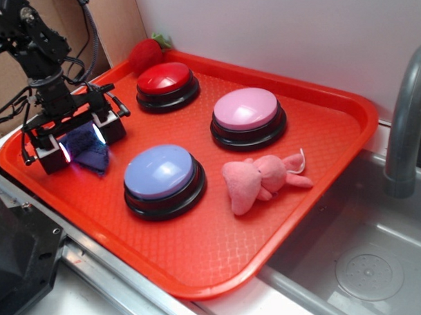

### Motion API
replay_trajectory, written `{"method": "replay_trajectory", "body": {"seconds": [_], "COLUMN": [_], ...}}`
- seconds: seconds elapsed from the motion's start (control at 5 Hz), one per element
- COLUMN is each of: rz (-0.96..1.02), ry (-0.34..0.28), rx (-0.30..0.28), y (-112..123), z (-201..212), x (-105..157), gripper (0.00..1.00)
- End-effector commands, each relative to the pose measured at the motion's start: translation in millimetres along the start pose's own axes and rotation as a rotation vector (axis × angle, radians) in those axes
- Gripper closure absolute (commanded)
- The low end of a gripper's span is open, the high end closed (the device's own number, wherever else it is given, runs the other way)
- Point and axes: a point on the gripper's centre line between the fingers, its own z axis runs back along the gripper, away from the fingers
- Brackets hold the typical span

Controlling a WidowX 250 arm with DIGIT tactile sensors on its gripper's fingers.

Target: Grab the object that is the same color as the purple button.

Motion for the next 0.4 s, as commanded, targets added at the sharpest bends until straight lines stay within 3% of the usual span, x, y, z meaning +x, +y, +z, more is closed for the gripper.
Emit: {"method": "replay_trajectory", "body": {"seconds": [0.0, 0.2], "rz": [0.002, -0.03], "ry": [-0.024, -0.041], "rx": [-0.032, -0.049], "y": [5.5, 4.5], "z": [7.5, 13.7], "x": [4.2, 6.5], "gripper": [1.0, 1.0]}}
